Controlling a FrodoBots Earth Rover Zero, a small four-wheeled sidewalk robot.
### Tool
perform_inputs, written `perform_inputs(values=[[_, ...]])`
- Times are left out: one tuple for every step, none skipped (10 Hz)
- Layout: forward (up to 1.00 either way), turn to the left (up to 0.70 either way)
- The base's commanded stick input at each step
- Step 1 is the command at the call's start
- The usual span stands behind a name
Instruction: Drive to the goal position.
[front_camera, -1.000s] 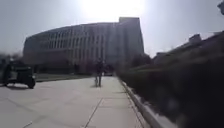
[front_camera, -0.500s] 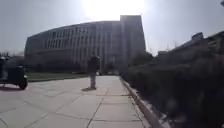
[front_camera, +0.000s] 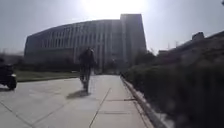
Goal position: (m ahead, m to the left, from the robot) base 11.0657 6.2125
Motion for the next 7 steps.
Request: perform_inputs(values=[[1.0, 0.0], [1.0, 0.0], [1.0, 0.0], [1.0, 0.0], [1.0, 0.0], [1.0, 0.0], [1.0, 0.0]])
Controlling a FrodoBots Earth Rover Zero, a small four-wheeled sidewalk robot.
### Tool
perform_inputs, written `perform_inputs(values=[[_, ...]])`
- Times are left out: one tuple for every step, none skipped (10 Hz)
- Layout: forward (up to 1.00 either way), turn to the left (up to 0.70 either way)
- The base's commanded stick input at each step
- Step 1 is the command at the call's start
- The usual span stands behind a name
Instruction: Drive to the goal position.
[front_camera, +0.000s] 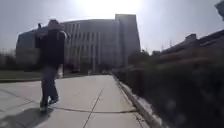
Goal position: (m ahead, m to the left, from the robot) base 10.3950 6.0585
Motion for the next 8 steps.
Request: perform_inputs(values=[[1.0, 0.0], [1.0, 0.0], [1.0, 0.0], [1.0, 0.0], [1.0, 0.07], [1.0, 0.27], [1.0, 0.37], [1.0, 0.4]])
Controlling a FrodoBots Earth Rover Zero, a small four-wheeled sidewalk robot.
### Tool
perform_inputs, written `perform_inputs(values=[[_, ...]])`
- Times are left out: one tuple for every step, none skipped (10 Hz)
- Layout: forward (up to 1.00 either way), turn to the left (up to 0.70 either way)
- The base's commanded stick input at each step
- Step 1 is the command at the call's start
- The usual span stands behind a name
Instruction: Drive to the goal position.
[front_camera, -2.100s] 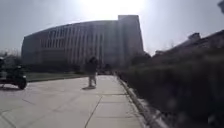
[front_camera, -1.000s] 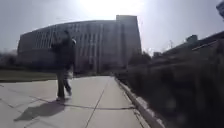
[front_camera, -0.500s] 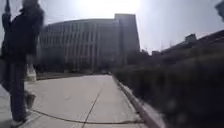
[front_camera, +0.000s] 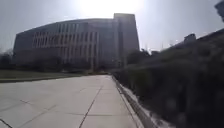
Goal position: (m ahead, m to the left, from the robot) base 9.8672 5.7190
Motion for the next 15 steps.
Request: perform_inputs(values=[[1.0, 0.13], [1.0, 0.0], [1.0, 0.0], [1.0, 0.0], [1.0, 0.0], [1.0, 0.0], [1.0, 0.0], [1.0, 0.0], [1.0, 0.0], [1.0, 0.0], [1.0, 0.0], [1.0, 0.0], [1.0, 0.0], [1.0, 0.0], [1.0, 0.0]])
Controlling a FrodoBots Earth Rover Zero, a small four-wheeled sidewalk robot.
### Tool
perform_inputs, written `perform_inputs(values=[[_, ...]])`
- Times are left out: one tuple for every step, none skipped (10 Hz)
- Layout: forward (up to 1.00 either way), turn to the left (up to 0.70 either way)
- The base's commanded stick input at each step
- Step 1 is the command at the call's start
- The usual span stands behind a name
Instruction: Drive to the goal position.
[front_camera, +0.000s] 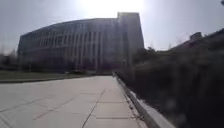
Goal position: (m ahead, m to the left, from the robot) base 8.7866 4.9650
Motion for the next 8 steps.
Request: perform_inputs(values=[[1.0, 0.0], [1.0, 0.0], [1.0, 0.0], [1.0, 0.0], [1.0, 0.0], [1.0, 0.0], [1.0, 0.17], [1.0, 0.4]])
